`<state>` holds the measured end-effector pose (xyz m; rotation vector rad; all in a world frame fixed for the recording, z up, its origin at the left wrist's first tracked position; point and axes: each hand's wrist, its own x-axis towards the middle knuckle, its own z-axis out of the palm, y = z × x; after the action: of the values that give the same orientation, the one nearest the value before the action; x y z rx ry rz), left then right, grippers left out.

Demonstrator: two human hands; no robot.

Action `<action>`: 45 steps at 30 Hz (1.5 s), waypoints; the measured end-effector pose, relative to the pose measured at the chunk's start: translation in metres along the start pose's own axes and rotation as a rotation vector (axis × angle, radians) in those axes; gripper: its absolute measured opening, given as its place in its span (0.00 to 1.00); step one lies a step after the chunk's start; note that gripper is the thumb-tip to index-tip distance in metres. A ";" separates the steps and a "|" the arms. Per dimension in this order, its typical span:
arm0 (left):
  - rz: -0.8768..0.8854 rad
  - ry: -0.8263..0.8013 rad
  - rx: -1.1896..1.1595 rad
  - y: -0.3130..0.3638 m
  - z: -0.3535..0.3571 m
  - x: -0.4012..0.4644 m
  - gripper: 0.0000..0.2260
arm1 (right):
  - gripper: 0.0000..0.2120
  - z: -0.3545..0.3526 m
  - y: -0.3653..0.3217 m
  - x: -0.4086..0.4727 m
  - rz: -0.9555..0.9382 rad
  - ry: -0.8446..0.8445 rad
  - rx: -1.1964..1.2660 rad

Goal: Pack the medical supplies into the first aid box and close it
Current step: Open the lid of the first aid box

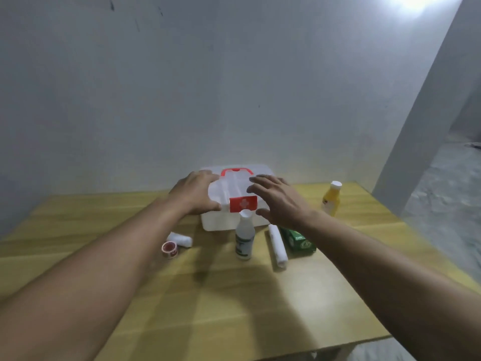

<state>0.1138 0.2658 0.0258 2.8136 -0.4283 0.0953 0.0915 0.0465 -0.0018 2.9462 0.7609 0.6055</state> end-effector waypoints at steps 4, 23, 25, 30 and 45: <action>0.048 0.063 0.107 -0.004 0.006 0.001 0.41 | 0.29 0.014 0.005 0.003 -0.088 0.010 -0.063; 0.078 0.153 0.073 -0.012 0.017 0.001 0.39 | 0.15 0.030 0.014 -0.002 -0.243 0.148 -0.166; 0.060 0.160 0.031 -0.012 0.019 0.000 0.40 | 0.16 0.027 0.014 0.000 -0.205 0.154 -0.129; 0.010 0.177 -0.128 -0.012 0.025 0.000 0.43 | 0.16 0.021 0.010 0.003 -0.090 0.197 0.033; -0.105 0.204 -0.143 -0.005 0.058 0.000 0.38 | 0.09 -0.016 0.020 0.062 0.076 0.515 0.215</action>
<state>0.1163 0.2530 -0.0310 2.6458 -0.2305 0.3126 0.1442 0.0571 0.0379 3.0462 0.7861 1.4063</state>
